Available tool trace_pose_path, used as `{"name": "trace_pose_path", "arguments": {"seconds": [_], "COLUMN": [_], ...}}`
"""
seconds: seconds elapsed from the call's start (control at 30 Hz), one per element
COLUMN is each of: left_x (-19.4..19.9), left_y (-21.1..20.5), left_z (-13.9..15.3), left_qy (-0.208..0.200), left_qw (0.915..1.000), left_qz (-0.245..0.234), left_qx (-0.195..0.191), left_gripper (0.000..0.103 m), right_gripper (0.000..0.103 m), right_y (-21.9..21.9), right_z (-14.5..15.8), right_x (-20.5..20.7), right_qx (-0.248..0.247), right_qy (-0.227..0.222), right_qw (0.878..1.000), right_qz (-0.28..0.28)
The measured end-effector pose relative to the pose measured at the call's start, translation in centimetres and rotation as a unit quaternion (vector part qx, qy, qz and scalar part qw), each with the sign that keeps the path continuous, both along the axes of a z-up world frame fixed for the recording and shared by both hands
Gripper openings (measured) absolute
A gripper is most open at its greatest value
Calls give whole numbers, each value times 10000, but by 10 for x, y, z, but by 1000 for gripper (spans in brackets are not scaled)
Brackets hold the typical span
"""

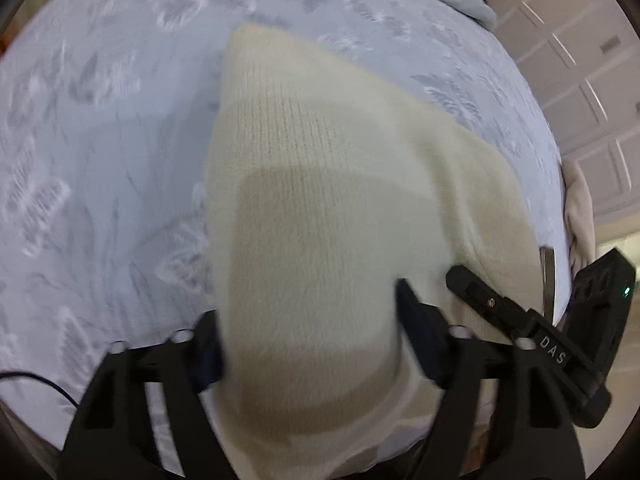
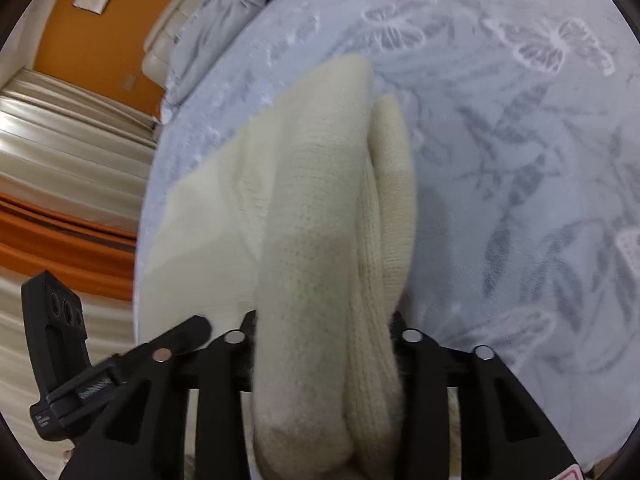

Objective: Fold small clothes

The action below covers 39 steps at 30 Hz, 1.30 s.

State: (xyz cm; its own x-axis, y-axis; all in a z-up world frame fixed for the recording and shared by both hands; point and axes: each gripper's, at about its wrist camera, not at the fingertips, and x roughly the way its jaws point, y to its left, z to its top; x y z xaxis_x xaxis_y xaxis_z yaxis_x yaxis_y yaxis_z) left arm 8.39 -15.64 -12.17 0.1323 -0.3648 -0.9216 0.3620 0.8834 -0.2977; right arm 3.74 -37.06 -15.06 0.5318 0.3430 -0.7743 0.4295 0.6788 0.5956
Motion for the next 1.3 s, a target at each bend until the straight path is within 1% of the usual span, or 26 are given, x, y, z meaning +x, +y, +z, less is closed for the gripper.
{"name": "trace_pose_path", "arguments": {"seconds": [0.07, 0.2, 0.33, 0.4, 0.43, 0.53, 0.7, 0.77, 0.9, 1.0, 1.1, 1.17, 1.3], "left_x": [-10, -37, -68, -87, -95, -111, -137, -148, -165, -175, -184, -188, -190], "left_y": [-7, -11, 0, 6, 10, 18, 50, 65, 98, 125, 152, 165, 193], "left_z": [22, 68, 111, 135, 145, 171, 215, 232, 261, 282, 303, 313, 333], "left_qy": [-181, -641, -930, -1109, -1183, -1389, -1721, -1896, -2182, -2429, -2691, -2837, -3096], "left_qw": [9995, 9964, 9929, 9902, 9890, 9857, 9797, 9762, 9699, 9632, 9551, 9503, 9399], "left_qz": [-240, -550, -729, -826, -861, -920, -914, -893, -761, -636, -481, -403, -257], "left_qx": [7, 47, -129, -177, -196, -266, -472, -554, -764, -959, -1142, -1218, -1415], "left_gripper": [58, 57, 57, 57, 57, 58, 58, 58, 58, 58, 58, 58, 59], "right_gripper": [34, 34, 34, 34, 34, 34, 34, 34, 34, 34, 34, 34, 34], "right_y": [4, 7, 8, 12, 15, 27, 55, 65, 89, 109, 134, 149, 176], "right_z": [19, 53, 101, 124, 138, 170, 220, 234, 267, 293, 320, 333, 358], "right_x": [-7, -31, -74, -88, -97, -118, -149, -155, -168, -174, -180, -181, -182], "right_qx": [-195, -134, -295, -408, -477, -612, -881, -936, -1035, -1201, -1395, -1483, -1677], "right_qy": [-60, -288, -666, -813, -907, -1141, -1576, -1727, -2088, -2387, -2716, -2860, -3210], "right_qw": [9998, 9993, 9969, 9955, 9944, 9913, 9836, 9805, 9721, 9626, 9497, 9438, 9280], "right_qz": [-38, -211, -280, -258, -245, -221, -44, 54, 270, 451, 693, 735, 875]}}
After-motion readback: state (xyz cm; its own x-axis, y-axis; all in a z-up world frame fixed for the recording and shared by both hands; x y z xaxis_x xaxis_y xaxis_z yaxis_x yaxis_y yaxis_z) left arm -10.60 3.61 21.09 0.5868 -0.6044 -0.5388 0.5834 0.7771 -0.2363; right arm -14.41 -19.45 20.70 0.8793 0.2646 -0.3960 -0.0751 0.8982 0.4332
